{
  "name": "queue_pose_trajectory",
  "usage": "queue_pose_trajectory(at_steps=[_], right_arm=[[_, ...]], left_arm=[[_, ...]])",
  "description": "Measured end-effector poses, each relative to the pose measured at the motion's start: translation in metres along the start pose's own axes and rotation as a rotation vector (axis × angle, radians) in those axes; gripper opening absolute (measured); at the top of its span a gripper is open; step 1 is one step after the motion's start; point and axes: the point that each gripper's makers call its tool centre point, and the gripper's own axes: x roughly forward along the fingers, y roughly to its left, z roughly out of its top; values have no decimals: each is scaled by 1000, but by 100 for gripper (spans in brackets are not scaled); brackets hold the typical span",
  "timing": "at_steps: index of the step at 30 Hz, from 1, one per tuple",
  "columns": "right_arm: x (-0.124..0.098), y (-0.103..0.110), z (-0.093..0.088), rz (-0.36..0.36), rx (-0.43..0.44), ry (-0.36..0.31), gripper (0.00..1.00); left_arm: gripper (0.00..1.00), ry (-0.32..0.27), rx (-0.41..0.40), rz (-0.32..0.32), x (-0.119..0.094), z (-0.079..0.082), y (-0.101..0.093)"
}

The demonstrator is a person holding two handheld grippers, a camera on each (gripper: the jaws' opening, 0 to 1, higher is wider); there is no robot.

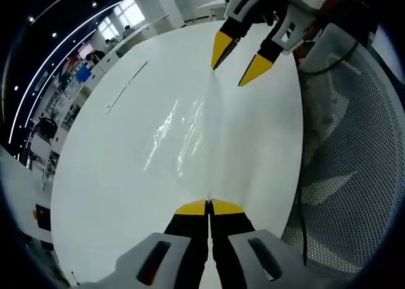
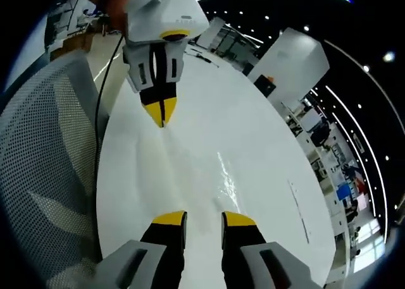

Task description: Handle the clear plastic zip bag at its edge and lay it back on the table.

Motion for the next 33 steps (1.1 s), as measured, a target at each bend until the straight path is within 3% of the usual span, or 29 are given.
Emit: queue_pose_trajectory(at_steps=[7, 9, 11, 13, 16, 18, 22, 33], right_arm=[[0, -7, 3, -19, -35, 1, 18], [4, 5, 2, 54, -10, 2, 18], [9, 9, -4, 68, -57, 35, 17], [11, 10, -1, 62, -70, 26, 15], [13, 12, 0, 78, -116, 38, 2], [16, 16, -1, 99, -150, 54, 0], [17, 23, -1, 127, -112, 43, 0], [15, 35, 1, 156, -115, 32, 0]], left_arm=[[0, 10, 14, -1, 1, -1, -2], [0, 7, 10, -1, 0, 0, -1], [0, 6, 14, -2, 2, 0, 0], [0, 6, 19, -4, 2, 1, -1], [0, 11, 23, -7, 5, -1, -1], [0, 20, 27, -11, 7, -3, -4], [0, 32, 24, -10, 5, -5, -5], [0, 49, -11, -6, 5, -11, -1]])
